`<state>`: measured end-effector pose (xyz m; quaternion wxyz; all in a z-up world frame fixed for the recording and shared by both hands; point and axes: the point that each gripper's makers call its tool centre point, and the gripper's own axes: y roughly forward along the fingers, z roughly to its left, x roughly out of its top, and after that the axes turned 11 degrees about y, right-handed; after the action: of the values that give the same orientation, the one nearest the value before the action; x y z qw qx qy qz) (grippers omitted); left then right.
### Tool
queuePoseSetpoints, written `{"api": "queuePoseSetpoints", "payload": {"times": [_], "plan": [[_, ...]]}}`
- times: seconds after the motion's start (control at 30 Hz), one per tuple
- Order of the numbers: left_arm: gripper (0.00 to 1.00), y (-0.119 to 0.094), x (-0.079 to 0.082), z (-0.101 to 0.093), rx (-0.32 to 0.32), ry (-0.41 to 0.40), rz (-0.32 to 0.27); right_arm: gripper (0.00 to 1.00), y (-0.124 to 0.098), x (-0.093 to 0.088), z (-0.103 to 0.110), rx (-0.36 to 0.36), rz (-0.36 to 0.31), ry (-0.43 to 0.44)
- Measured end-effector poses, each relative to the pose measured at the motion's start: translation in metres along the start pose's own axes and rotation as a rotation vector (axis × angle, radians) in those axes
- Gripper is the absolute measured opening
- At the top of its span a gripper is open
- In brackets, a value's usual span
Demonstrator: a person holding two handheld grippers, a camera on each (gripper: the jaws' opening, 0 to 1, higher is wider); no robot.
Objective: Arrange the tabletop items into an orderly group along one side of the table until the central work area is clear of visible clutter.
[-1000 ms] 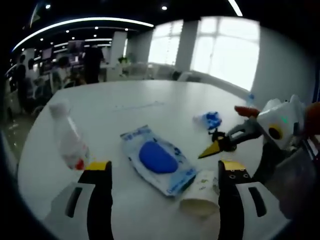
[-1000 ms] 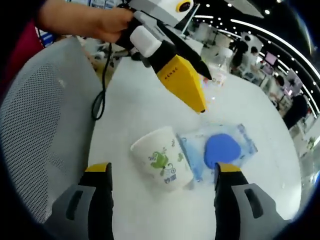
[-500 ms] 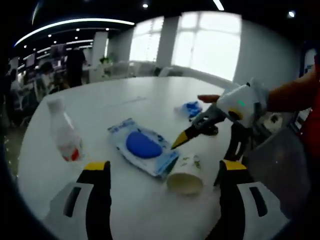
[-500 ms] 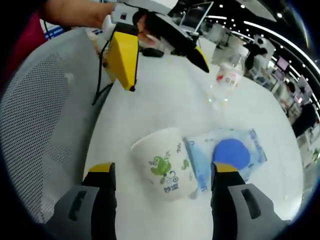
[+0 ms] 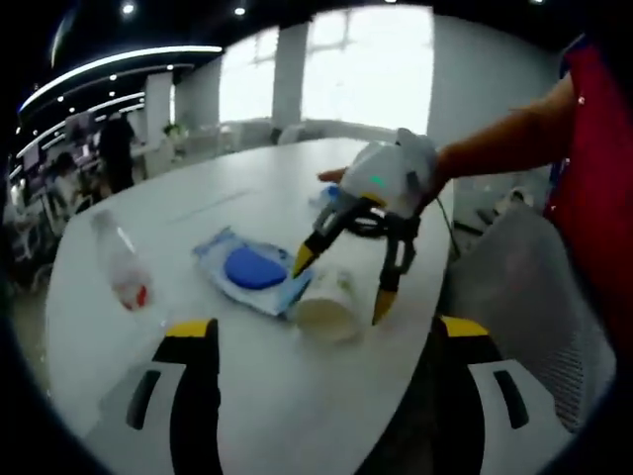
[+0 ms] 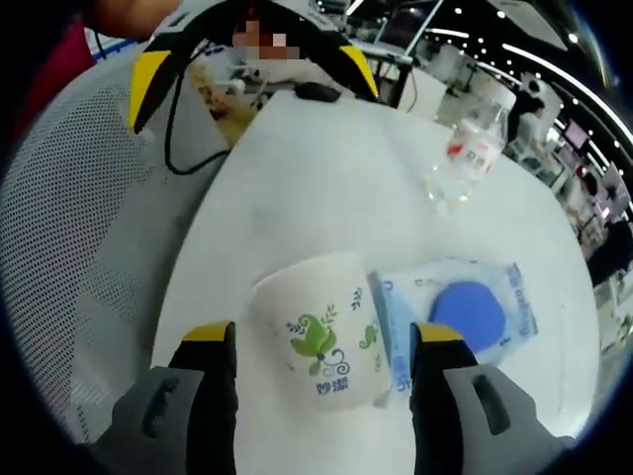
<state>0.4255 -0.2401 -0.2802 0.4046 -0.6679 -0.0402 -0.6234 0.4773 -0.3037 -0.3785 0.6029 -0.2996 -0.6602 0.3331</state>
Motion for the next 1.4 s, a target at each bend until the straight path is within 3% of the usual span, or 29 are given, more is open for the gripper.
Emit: {"api": "queuePoseSetpoints", "payload": {"times": [0.43,1.03,1.4], "plan": [[0.85,-0.021,0.002,-0.009,0.012,-0.042,-0.04,0.55,0.002,-0.006,-0.002,0.033,0.032,-0.033],[0.85,-0.016,-0.001,-0.017,0.011,-0.068,-0.045,0.42,-0.001,-0.004,-0.004,0.013,0.047,-0.102],[0.84,-0.016,-0.001,-0.018,0.012,-0.07,-0.042,0.4,0.002,-0.005,-0.005,0.003,0.051,-0.076]]}}
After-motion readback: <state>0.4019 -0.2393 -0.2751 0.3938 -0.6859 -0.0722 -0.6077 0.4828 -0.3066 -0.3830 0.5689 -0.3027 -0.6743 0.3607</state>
